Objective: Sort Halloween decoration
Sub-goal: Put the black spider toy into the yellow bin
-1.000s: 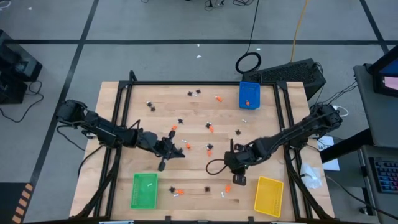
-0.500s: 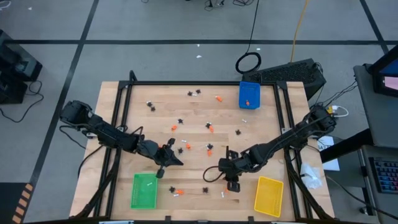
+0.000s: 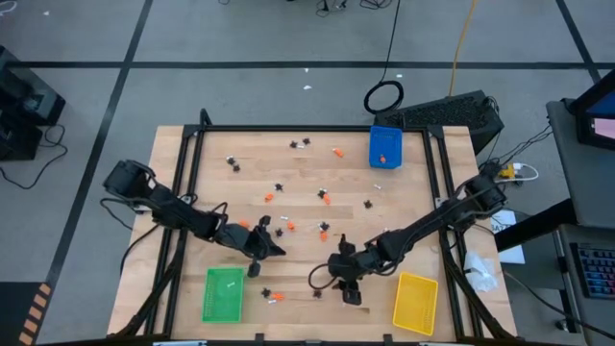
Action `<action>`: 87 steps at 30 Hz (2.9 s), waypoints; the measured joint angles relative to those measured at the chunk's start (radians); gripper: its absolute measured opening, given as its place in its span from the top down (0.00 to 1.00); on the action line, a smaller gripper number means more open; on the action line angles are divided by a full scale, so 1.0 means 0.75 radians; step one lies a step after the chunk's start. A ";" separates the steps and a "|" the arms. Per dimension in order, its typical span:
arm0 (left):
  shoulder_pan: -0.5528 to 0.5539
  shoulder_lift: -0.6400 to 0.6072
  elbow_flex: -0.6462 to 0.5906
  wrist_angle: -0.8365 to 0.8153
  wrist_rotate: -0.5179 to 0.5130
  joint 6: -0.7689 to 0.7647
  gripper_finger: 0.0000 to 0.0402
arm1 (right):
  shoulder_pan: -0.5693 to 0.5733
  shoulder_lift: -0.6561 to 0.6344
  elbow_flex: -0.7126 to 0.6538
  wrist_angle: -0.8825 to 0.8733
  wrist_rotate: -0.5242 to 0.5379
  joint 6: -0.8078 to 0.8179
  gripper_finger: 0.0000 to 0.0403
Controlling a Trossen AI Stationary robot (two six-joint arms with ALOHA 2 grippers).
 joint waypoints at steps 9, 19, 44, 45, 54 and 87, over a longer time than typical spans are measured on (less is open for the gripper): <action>-0.027 0.031 0.000 0.042 -0.060 -0.035 1.00 | 0.003 0.081 0.001 0.227 -0.031 -0.053 0.58; -0.032 0.031 0.000 0.042 -0.084 -0.034 1.00 | 0.002 0.229 0.079 0.254 0.038 0.012 0.58; -0.032 0.030 0.000 0.022 -0.087 -0.033 1.00 | -0.014 0.288 0.199 -0.184 0.139 0.021 0.58; -0.032 0.030 -0.001 0.022 -0.087 -0.033 1.00 | -0.019 0.278 0.198 -0.194 0.139 0.021 0.58; -0.032 0.030 -0.001 0.021 -0.091 -0.032 1.00 | -0.048 0.129 0.190 -0.388 0.227 -0.009 0.58; -0.032 0.030 -0.001 0.011 -0.111 -0.025 1.00 | 0.006 0.083 0.195 -0.675 0.502 -0.129 0.58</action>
